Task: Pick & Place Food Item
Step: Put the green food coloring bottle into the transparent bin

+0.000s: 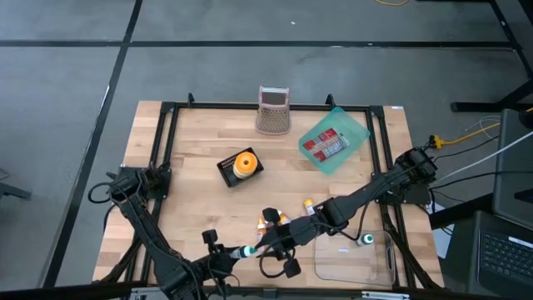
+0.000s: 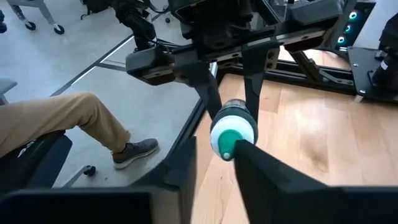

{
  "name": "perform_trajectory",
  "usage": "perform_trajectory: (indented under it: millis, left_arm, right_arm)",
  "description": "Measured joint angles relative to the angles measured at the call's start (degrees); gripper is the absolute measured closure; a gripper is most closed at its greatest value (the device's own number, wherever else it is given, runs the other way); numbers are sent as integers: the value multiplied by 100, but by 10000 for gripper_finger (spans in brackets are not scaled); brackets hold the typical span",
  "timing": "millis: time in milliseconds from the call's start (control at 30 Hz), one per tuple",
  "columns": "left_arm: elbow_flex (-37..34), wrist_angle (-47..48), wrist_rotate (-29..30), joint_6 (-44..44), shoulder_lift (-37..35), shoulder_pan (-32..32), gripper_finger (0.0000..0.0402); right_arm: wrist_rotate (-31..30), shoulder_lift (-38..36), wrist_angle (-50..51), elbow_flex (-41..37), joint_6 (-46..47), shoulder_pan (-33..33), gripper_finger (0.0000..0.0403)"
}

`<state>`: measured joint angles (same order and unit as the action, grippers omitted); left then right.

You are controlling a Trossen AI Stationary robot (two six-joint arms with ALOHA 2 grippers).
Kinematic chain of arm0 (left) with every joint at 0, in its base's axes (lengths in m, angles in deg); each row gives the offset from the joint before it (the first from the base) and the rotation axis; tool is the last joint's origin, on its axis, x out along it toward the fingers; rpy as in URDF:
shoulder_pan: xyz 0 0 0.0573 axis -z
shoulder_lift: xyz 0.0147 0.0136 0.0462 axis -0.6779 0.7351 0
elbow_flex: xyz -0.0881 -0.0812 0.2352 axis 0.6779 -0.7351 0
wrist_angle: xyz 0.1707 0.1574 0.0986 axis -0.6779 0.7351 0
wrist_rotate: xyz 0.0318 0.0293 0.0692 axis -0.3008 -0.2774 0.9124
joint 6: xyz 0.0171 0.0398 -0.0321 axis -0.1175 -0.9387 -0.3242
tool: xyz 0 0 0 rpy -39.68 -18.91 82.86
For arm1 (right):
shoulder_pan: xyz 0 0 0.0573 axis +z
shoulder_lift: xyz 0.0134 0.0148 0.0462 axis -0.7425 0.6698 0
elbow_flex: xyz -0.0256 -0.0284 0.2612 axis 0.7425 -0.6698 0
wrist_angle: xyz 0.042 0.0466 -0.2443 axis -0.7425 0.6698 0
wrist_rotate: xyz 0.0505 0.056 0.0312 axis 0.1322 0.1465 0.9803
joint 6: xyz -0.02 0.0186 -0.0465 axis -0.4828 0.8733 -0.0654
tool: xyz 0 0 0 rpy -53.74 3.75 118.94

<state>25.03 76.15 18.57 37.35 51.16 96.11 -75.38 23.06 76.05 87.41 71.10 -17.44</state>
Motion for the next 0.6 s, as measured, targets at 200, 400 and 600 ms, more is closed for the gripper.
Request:
perform_trajectory:
  millis: [200,400,600]
  left_arm:
    - [0,2,19,-16,-2,-4,316]
    - [0,-210,30,-248,-2,-107,317]
    - [7,-738,-52,-1009,-6,-272,317]
  right_arm:
    - [-17,3,-2,0,-2,0,238]
    - [-19,17,-31,0,7,-2,231]
    - [-39,181,-160,-2,26,-11,248]
